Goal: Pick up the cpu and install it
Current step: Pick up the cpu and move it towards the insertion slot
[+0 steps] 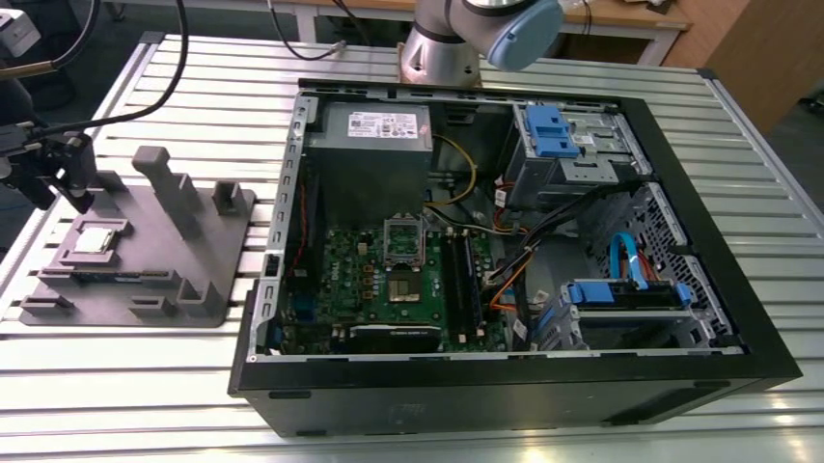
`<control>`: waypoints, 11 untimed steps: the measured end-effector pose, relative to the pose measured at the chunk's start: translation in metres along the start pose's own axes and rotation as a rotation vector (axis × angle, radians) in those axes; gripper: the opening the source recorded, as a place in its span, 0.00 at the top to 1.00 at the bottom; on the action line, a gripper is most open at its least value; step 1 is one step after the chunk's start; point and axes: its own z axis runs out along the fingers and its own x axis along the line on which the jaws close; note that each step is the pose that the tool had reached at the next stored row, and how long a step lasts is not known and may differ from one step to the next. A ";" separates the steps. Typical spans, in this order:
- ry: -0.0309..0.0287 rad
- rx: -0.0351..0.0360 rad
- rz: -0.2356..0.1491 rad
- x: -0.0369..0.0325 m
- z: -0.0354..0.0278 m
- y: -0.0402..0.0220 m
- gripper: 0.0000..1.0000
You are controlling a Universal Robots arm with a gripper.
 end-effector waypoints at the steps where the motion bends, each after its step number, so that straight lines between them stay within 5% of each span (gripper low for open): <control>1: 0.0000 0.0000 0.000 0.0000 0.0000 0.0000 0.53; 11: -0.0002 0.0000 0.000 0.0021 0.0062 -0.0001 0.53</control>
